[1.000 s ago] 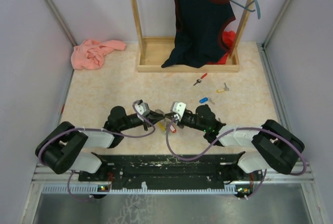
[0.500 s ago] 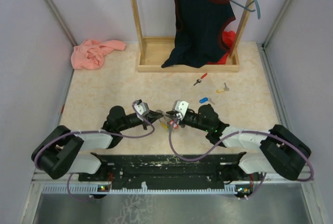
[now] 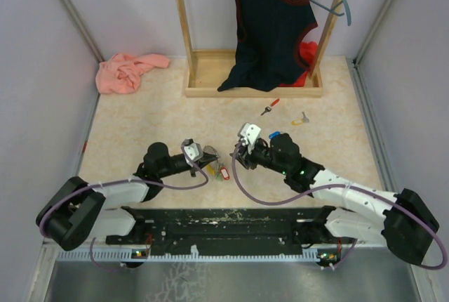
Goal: Put the keys on the keyring
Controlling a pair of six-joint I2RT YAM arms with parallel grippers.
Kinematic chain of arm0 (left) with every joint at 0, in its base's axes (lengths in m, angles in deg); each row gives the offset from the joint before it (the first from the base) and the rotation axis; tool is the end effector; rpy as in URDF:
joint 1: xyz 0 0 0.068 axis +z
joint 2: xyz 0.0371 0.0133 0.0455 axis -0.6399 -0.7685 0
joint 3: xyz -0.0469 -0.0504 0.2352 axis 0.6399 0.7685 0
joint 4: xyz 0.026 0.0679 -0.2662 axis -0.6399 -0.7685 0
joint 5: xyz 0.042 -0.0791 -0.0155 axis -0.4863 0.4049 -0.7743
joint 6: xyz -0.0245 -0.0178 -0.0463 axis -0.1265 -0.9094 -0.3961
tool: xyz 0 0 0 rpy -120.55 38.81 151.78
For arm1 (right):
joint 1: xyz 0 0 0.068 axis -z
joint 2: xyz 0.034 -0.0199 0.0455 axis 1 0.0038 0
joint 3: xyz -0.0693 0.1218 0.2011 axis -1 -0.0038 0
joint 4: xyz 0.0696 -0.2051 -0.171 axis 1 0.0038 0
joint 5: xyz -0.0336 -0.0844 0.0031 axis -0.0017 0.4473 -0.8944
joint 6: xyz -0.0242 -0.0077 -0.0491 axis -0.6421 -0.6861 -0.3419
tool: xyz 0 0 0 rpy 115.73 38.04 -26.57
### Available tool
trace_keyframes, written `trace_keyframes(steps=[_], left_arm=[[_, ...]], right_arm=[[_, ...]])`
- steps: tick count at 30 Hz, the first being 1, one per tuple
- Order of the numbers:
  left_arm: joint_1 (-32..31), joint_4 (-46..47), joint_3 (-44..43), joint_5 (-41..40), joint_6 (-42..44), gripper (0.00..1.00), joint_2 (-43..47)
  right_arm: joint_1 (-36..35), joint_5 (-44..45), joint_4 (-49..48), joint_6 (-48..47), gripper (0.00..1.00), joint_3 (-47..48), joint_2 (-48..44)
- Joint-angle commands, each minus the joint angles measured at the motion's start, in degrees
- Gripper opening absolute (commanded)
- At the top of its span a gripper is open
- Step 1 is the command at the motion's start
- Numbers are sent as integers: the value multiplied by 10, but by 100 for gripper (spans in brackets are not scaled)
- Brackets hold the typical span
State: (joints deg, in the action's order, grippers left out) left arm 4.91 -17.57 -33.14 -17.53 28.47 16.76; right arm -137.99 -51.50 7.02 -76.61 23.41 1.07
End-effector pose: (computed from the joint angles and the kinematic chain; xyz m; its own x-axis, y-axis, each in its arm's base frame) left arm 0.1863 -0.1552 0.1354 0.1288 0.1559 -0.9793 0.9240 0.3397 0.1756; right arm 0.1713 0.2028 0.2151 0.0169 -0.2292 -0.9732 -0.8692 0.4776 -0.1276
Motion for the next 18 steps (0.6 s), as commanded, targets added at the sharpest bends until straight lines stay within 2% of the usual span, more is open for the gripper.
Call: trace_keyframes(steps=[1,8,14,18], left_arm=[[2,-6,-3,29,30,1,21],[2,-13,-5,46,35,1,13],[4,-12,-5,48,32,1,6],[7,-25,-11,34,28,1,3]], right_arm=[[12,52,140,47,38,51,-15],[80,85,239,101,40,86,12],[140,119,254,137,42,100,64],[196,117,230,155,42,100,101]])
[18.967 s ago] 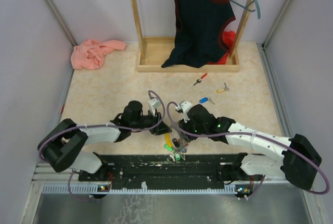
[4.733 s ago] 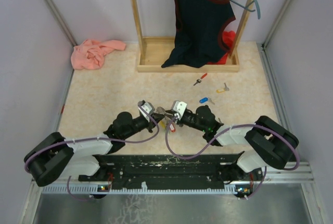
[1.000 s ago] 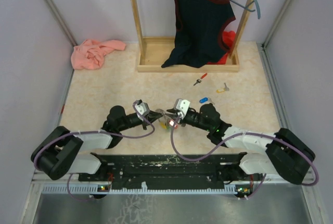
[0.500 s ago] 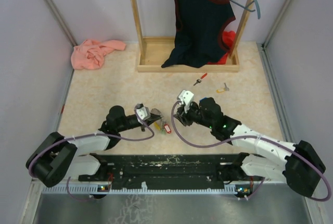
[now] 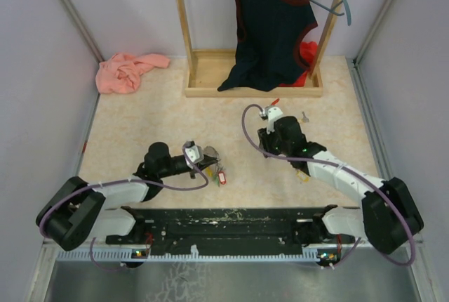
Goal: Put the keys on the keyring
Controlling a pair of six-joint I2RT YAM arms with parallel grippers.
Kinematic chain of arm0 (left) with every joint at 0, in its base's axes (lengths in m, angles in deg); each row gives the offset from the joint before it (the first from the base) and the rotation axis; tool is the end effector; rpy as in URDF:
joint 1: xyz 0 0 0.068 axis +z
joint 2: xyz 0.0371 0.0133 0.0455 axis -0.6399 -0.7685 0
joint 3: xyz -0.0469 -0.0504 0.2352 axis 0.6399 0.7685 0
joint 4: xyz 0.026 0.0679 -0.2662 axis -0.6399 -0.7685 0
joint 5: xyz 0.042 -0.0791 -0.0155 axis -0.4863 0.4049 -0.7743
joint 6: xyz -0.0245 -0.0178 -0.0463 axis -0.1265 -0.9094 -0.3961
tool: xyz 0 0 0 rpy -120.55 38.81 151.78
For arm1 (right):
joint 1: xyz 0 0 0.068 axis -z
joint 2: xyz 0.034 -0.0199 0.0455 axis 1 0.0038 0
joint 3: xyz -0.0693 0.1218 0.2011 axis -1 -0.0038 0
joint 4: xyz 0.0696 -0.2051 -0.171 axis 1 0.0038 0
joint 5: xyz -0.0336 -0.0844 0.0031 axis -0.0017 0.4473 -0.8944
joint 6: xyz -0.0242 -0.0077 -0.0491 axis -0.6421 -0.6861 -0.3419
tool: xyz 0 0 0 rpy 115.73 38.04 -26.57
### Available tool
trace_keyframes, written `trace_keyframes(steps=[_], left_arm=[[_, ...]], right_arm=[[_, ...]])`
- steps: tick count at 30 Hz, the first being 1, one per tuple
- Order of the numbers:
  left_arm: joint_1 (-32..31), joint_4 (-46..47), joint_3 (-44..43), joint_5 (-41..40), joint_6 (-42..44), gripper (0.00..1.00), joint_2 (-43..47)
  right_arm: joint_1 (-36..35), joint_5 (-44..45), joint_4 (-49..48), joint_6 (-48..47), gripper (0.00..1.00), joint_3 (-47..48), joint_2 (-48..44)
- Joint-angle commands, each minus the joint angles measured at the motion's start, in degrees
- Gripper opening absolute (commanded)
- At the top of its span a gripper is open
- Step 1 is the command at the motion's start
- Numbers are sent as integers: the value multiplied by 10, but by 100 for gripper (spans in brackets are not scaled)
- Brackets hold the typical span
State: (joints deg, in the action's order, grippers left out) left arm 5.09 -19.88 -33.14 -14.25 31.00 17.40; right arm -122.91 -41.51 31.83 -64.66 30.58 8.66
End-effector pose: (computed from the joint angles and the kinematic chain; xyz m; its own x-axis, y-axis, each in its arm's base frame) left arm 0.1841 -0.1548 0.1338 0.1511 0.1721 -0.9734 0.9397 0.2806 0.1955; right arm 0.2287 0.1503 0.1823 -0.5194 -0.2923 -0.8029 -0.5425 0.8388 0.0455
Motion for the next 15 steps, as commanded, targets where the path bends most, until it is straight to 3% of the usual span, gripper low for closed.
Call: trace_keyframes(steps=[1,10,15], left_arm=[[6,-8,-14,-4,1,1,-5],[12,-44,-38,-11,-4,1,-13],[13,-69,-51,9,2,1,-19]], right_arm=[[57,17,-24,39,42,30,36],[119,39,-64,40,37,64,118],[113,-129,-78,-10,28,82,118]])
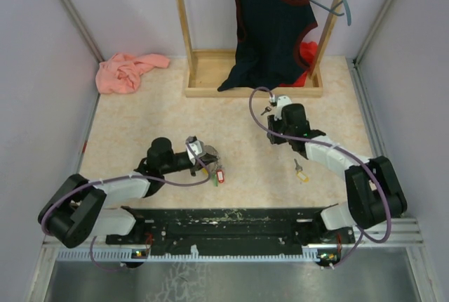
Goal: Put the keys on the keyring
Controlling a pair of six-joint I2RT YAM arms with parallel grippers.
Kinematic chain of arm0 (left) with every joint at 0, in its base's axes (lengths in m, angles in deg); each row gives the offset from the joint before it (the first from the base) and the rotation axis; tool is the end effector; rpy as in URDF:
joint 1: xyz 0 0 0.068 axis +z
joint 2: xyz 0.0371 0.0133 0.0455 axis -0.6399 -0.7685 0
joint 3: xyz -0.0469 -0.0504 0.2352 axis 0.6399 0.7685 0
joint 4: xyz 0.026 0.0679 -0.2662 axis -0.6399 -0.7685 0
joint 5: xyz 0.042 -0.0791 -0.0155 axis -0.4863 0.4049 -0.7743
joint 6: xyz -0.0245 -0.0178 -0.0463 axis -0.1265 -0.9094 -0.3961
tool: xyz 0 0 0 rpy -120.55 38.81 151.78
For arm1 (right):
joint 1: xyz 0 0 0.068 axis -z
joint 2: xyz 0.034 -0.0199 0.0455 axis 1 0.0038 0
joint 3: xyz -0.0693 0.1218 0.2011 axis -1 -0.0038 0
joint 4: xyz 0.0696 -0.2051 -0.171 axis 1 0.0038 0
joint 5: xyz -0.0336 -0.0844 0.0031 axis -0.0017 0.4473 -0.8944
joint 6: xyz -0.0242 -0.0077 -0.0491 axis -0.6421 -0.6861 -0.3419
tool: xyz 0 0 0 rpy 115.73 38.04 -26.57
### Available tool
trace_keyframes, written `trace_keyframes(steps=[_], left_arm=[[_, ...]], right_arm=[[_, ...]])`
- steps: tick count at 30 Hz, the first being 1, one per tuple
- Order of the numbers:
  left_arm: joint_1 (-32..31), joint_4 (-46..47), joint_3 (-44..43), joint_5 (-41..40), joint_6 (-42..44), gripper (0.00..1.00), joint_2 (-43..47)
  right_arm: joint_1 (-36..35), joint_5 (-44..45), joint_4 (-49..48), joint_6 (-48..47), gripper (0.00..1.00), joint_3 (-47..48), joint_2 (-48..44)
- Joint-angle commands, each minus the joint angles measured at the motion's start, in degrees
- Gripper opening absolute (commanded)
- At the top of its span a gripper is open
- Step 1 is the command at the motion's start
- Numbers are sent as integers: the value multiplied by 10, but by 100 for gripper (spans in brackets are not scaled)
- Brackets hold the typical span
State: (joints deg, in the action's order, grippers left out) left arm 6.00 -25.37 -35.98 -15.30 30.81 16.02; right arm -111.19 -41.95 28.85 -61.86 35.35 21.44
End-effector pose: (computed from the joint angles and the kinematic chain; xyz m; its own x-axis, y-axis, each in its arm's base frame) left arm 0.1945 -0.1565 0.1332 0.0866 0.2164 -0.9724 0.9399 0.3057 0.1518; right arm 0.2825 0.1120 0.1547 -0.6486 -0.1600 -0.7442 -0.3310 0.9396 0.0865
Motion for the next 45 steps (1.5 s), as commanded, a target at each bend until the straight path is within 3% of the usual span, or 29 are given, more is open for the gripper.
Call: trace_keyframes(steps=[1,8,12,21,29,45], left_arm=[[4,-21,-27,21,5,1,-6],[5,-82,-61,17,0,1,-12],[5,-132,-91,10,-7,1,-20],[5,-181,-124,6,-29,1,-32],[5,-175,-125,16,-45,1,-33],[5,-167,-126,15,-55,1,-39]], right_arm=[[-12,-149,-60,-61,28,27,-19],[-63,-298,-138,-196,29,-30,-75],[-97,-325,-180,-235,30,-55,-95],[-181,-241,-286,-274,30,-96,-101],[-222,-237,-371,-267,30,-104,-49],[-244,-208,-397,-273,30,-100,15]])
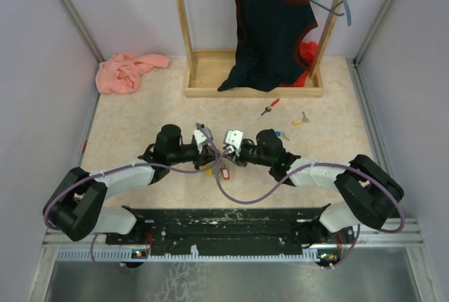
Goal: Put the keys on the keyring
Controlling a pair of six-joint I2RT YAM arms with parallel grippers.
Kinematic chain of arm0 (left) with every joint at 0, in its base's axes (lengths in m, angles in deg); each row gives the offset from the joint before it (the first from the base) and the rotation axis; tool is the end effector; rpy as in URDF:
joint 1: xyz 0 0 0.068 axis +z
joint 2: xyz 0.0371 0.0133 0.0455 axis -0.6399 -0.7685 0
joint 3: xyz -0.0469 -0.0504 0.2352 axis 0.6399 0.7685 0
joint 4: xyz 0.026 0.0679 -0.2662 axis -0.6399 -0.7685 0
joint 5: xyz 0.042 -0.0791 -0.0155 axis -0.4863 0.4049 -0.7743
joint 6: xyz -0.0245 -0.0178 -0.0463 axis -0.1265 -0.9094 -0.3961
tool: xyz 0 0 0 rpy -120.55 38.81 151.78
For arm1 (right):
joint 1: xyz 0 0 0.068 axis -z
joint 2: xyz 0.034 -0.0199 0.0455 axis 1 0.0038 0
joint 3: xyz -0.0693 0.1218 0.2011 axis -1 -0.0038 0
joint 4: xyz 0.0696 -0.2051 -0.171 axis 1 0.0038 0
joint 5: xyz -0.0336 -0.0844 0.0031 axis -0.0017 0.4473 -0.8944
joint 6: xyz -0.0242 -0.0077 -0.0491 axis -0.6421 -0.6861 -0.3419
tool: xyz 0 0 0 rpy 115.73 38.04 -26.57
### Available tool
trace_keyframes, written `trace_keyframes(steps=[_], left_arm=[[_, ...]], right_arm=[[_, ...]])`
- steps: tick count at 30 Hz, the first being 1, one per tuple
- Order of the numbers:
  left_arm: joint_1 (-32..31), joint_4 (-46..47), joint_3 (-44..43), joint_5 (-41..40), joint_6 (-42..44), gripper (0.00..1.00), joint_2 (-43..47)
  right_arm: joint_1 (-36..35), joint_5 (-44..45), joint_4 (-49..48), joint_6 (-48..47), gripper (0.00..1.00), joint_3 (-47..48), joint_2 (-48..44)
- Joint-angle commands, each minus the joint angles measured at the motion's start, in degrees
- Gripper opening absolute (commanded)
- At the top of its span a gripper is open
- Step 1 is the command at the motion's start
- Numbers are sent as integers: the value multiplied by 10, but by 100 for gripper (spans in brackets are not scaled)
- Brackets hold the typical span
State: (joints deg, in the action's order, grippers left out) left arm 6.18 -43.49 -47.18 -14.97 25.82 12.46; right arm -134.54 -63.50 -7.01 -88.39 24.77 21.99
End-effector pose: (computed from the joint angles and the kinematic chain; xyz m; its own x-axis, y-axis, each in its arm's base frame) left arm 0.2204 -0.1730 0.1465 -0.1431 0.2859 -0.9475 0.9462 0.3201 -0.0463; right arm 0.2021 0.2214 0.1535 0.1448 -0.3300 -0.9328 -0.9273 0.2835 -0.2443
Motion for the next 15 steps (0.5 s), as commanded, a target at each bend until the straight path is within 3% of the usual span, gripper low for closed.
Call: trace_keyframes(steps=[1,15], left_arm=[[3,15,-13,13,-6,1,-4],[3,33,-11,31,-23,1,3]], right_arm=[[-11,7,-40,-7,30,5,12],[-19,27,-75,0,22,7,39]])
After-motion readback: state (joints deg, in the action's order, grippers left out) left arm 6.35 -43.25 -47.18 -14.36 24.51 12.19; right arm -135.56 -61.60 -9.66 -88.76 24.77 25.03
